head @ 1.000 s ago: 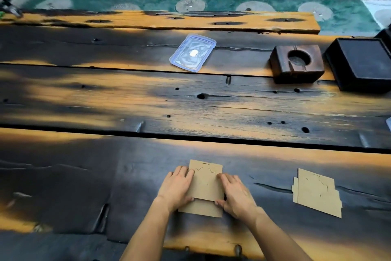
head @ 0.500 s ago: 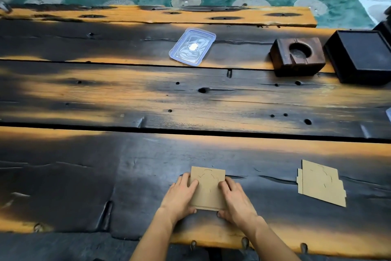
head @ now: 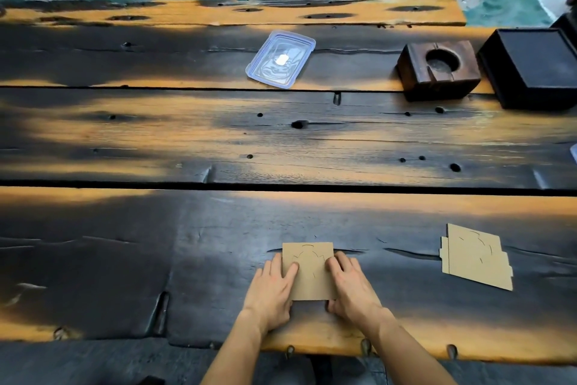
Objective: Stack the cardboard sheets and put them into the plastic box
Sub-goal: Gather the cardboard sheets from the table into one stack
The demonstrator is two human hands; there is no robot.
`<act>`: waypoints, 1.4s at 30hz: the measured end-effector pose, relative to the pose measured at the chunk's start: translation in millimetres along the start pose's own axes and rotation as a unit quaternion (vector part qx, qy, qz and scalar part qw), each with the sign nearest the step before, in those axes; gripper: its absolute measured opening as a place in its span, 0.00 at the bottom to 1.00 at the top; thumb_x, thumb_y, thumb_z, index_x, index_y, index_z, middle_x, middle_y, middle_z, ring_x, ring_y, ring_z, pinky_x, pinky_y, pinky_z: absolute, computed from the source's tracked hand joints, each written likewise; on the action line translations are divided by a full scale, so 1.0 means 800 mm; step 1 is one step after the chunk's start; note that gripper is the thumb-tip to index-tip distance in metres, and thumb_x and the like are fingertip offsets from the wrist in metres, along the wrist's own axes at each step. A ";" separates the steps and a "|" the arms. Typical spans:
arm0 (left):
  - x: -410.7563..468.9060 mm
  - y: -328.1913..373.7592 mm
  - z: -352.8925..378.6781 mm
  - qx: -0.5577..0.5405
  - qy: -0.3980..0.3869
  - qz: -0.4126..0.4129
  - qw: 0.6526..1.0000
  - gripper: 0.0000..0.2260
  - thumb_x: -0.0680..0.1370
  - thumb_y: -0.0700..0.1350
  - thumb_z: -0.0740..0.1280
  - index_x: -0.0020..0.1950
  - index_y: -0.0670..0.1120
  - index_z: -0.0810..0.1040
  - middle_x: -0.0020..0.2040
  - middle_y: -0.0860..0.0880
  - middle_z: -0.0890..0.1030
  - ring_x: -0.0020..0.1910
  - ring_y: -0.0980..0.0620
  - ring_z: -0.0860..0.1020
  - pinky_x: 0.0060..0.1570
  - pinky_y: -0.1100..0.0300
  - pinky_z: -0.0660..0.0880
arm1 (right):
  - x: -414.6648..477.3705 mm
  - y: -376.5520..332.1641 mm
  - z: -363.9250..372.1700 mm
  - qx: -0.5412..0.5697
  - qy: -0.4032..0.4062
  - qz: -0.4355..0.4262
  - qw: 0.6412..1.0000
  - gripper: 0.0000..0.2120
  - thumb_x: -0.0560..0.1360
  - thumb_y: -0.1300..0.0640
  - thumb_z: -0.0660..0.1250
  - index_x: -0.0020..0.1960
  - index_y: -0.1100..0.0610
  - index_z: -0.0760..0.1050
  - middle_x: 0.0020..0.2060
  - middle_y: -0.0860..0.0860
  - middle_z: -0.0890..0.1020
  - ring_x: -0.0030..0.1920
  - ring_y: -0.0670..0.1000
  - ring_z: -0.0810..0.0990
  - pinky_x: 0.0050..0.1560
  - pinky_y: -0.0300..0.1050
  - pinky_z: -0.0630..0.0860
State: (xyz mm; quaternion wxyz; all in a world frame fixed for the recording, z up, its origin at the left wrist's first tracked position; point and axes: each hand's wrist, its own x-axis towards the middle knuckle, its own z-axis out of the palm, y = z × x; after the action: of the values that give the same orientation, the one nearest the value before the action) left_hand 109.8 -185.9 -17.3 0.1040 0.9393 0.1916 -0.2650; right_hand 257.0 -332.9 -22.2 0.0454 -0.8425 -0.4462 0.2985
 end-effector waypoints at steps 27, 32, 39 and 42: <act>0.076 0.148 -0.052 0.002 0.038 0.012 0.999 0.44 0.79 0.67 0.62 0.84 0.55 0.39 0.85 0.43 0.41 0.84 0.39 0.43 0.80 0.40 0.49 | -0.043 0.159 -0.054 0.007 0.001 0.068 0.998 0.45 0.75 0.41 0.71 0.83 0.52 0.51 0.83 0.57 0.45 0.83 0.58 0.41 0.81 0.52 0.50; 0.116 0.235 -0.062 0.001 0.020 0.039 0.999 0.44 0.80 0.65 0.64 0.84 0.54 0.40 0.85 0.44 0.41 0.84 0.39 0.45 0.80 0.39 0.50 | -0.065 0.244 -0.078 -0.007 -0.003 0.105 0.994 0.45 0.76 0.41 0.71 0.83 0.51 0.50 0.83 0.58 0.46 0.83 0.60 0.43 0.80 0.53 0.51; 0.171 0.333 -0.075 0.023 -0.005 0.081 0.996 0.44 0.80 0.63 0.65 0.84 0.52 0.39 0.85 0.46 0.42 0.83 0.39 0.48 0.79 0.39 0.53 | -0.097 0.357 -0.101 -0.009 0.000 0.159 0.987 0.48 0.74 0.41 0.70 0.83 0.51 0.45 0.82 0.61 0.45 0.82 0.62 0.43 0.81 0.54 0.47; 0.188 0.361 -0.080 0.036 -0.017 0.092 0.995 0.44 0.80 0.61 0.66 0.85 0.51 0.40 0.85 0.46 0.41 0.83 0.39 0.48 0.78 0.39 0.55 | -0.104 0.390 -0.105 -0.007 -0.025 0.178 0.984 0.52 0.73 0.43 0.73 0.83 0.50 0.41 0.82 0.62 0.40 0.82 0.64 0.39 0.81 0.56 0.50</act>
State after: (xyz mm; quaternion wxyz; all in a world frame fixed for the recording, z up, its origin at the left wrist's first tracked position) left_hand 377.0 -382.4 -17.7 0.0973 0.9514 0.0933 -0.2769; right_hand 493.2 -568.5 -22.1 -0.0254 -0.9012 -0.2918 0.3194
